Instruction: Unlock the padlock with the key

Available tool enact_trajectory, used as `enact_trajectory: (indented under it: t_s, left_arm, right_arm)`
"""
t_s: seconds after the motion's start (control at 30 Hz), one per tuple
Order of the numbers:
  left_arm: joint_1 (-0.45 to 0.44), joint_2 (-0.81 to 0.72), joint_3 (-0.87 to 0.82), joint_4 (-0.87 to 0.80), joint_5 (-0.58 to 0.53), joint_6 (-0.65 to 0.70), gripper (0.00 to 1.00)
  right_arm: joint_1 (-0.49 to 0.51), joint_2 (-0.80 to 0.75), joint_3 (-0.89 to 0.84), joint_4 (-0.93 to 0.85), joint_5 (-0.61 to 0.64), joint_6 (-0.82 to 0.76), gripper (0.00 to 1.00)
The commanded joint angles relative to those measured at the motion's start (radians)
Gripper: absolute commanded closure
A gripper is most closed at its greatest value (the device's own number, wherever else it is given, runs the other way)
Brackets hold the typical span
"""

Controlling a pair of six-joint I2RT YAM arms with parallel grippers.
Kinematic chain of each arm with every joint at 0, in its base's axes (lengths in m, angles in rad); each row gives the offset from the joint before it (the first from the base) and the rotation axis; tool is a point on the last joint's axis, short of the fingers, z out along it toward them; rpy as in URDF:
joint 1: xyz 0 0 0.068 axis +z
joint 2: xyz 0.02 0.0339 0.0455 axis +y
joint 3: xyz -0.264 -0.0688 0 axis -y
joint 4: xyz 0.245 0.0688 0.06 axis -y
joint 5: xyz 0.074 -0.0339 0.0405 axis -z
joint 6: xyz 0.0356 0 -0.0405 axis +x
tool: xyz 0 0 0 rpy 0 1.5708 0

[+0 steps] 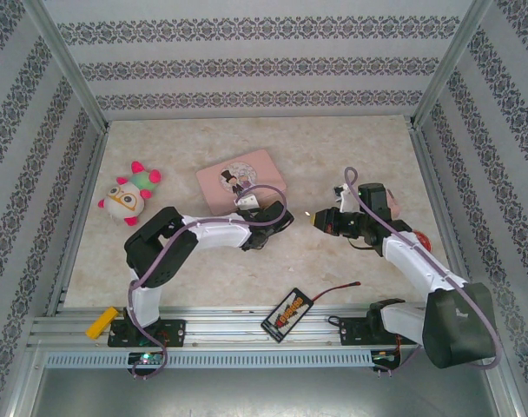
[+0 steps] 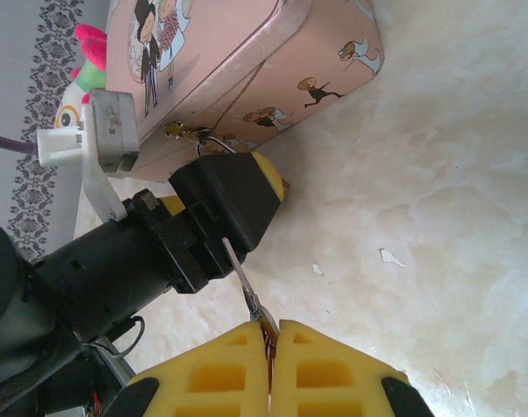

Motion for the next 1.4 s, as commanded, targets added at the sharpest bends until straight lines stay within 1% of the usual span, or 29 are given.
enact_trajectory:
  t_s: [0.0, 0.17, 0.2, 0.23, 0.33, 0.43, 0.57, 0.67, 0.83, 0.87, 1.0, 1.07, 1.1, 1.17, 1.23, 1.37]
  left_arm:
    - [0.018, 0.022, 0.021, -0.067, -0.017, 0.004, 0.23]
    - [0.019, 0.002, 0.005, -0.095, -0.012, 0.021, 0.26]
    - [0.019, -0.004, 0.003, -0.101, -0.010, 0.027, 0.27]
    - [0.020, -0.007, 0.001, -0.107, -0.007, 0.031, 0.30]
    - [0.021, -0.017, -0.003, -0.119, -0.005, 0.043, 0.33]
    - [0.022, -0.022, -0.003, -0.114, 0.004, 0.062, 0.33]
    - [0.024, -0.004, 0.020, -0.080, 0.021, 0.113, 0.27]
    - [0.033, 0.023, 0.050, -0.067, 0.041, 0.136, 0.27]
    - [0.051, 0.056, 0.079, -0.062, 0.043, 0.147, 0.31]
    - [0.054, 0.061, 0.081, -0.063, 0.044, 0.148, 0.34]
    - [0.066, 0.073, 0.090, -0.061, 0.042, 0.155, 0.37]
    - [0.070, 0.074, 0.090, -0.063, 0.039, 0.159, 0.39]
    - [0.071, 0.074, 0.091, -0.066, 0.036, 0.163, 0.43]
    - [0.073, 0.074, 0.092, -0.072, 0.026, 0.168, 0.44]
    - [0.075, 0.074, 0.091, -0.073, 0.024, 0.175, 0.49]
    - [0.075, 0.076, 0.088, -0.074, 0.034, 0.171, 0.49]
  right_arm:
    - [-0.009, 0.010, 0.034, 0.013, -0.022, -0.013, 1.00]
    - [-0.009, 0.016, 0.038, 0.012, -0.017, -0.010, 1.00]
    - [-0.009, 0.018, 0.038, 0.014, -0.016, -0.010, 1.00]
    - [-0.009, 0.020, 0.039, 0.014, -0.016, -0.008, 1.00]
    - [-0.009, 0.028, 0.041, 0.019, -0.016, -0.006, 1.00]
    - [-0.009, 0.035, 0.045, 0.023, -0.019, -0.004, 1.00]
    - [-0.007, 0.042, 0.047, 0.025, -0.017, -0.003, 1.00]
    - [-0.008, 0.044, 0.049, 0.028, -0.016, -0.003, 1.00]
    - [-0.007, 0.040, 0.049, 0.032, -0.014, 0.002, 1.00]
    - [-0.007, 0.039, 0.050, 0.033, -0.013, 0.002, 1.00]
    - [-0.008, 0.042, 0.055, 0.035, -0.012, 0.002, 1.00]
    - [-0.007, 0.047, 0.056, 0.034, -0.015, 0.004, 1.00]
    - [-0.007, 0.049, 0.058, 0.035, -0.017, 0.004, 1.00]
    - [-0.006, 0.052, 0.059, 0.039, -0.018, 0.004, 1.00]
    - [-0.005, 0.057, 0.062, 0.042, -0.019, 0.008, 1.00]
    - [0.000, 0.064, 0.066, 0.047, -0.022, 0.010, 1.00]
